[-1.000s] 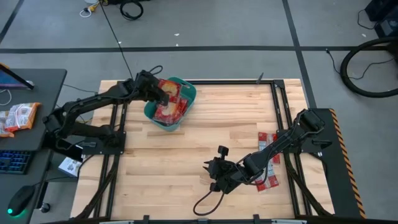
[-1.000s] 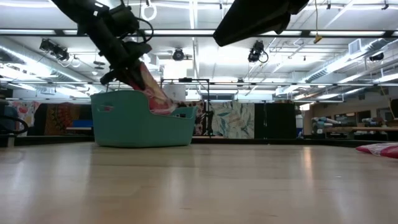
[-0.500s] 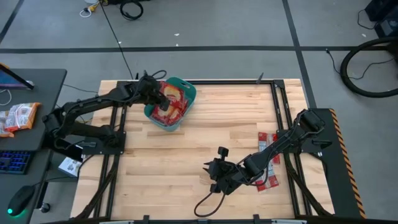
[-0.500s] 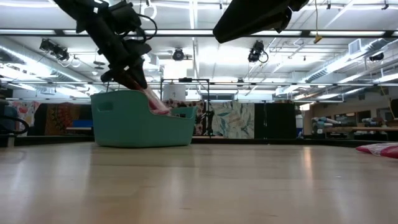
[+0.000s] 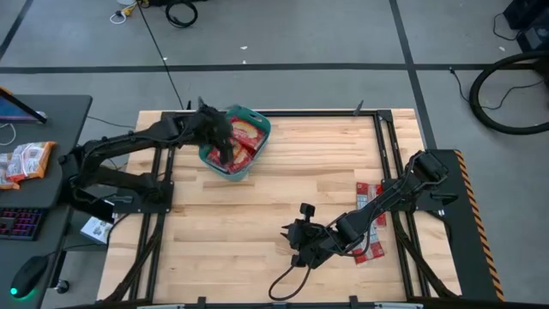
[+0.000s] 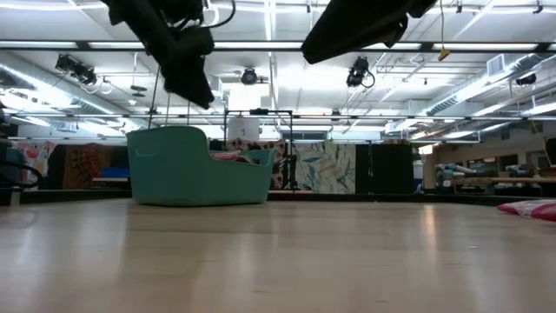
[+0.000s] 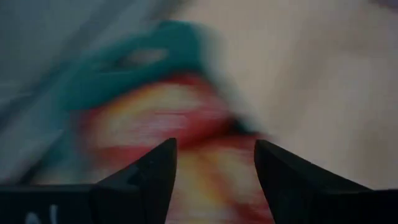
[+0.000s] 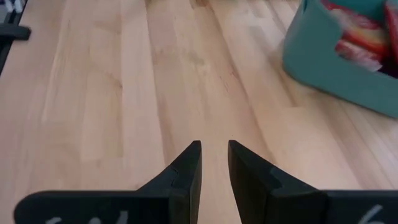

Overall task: Sort popcorn bags into baskets
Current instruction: Put the popcorn bag into the green bin

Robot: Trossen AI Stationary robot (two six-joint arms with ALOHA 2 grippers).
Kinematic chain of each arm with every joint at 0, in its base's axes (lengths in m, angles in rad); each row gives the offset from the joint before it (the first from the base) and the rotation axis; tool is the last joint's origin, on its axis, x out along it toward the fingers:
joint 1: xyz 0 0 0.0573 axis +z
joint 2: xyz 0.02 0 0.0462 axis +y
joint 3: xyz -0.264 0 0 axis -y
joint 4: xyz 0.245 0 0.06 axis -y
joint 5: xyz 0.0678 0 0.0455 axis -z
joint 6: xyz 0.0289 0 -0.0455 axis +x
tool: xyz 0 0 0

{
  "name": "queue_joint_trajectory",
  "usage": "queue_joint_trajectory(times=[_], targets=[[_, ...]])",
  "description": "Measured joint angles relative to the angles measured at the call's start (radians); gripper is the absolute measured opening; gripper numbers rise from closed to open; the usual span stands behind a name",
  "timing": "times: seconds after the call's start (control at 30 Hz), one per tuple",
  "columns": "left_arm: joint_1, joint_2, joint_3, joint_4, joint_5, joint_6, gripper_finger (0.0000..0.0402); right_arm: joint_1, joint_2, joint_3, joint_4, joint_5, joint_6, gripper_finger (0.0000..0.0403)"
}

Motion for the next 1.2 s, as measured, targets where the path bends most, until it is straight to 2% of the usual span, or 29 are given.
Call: queue_joint_trajectory(times=[0.1, 0.17, 0.23, 0.43, 0.57, 0.73, 1.0, 1.2], targets=[[-0.072, 0.002, 0.000, -0.006, 0.230, 0.017, 0.0213, 0.000, 0.000, 0.000, -0.021, -0.040, 0.006, 0.0084], [-0.133, 0.009, 0.000, -0.008, 0.277, 0.011, 0.0211, 0.000, 0.000, 0.000, -0.040, -0.064, 0.016, 0.0084], [-0.195, 0.009, 0.000, -0.010, 0.241, -0.008, 0.0211, 0.000, 0.001, 0.000, -0.043, -0.078, 0.016, 0.0084], [-0.342, 0.040, 0.000, 0.014, 0.049, -0.084, 0.0210, 0.000, 0.001, 0.001, -0.038, -0.079, 0.041, 0.0084], [-0.410, 0.063, 0.000, 0.024, 0.029, -0.147, 0.0210, 0.006, 0.001, 0.001, -0.120, -0.147, 0.114, 0.0084], [-0.493, 0.069, -0.001, 0.014, 0.022, -0.190, 0.0210, 0.008, -0.001, 0.002, -0.313, -0.263, 0.266, 0.0084], [-0.622, 0.069, -0.001, 0.019, -0.080, -0.201, 0.0210, 0.032, -0.002, 0.002, -0.764, -0.609, 0.523, 0.0084], [-0.687, 0.069, -0.001, 0.020, -0.128, -0.220, 0.0210, 0.049, -0.001, -0.010, -1.020, -0.668, 0.561, 0.0084]])
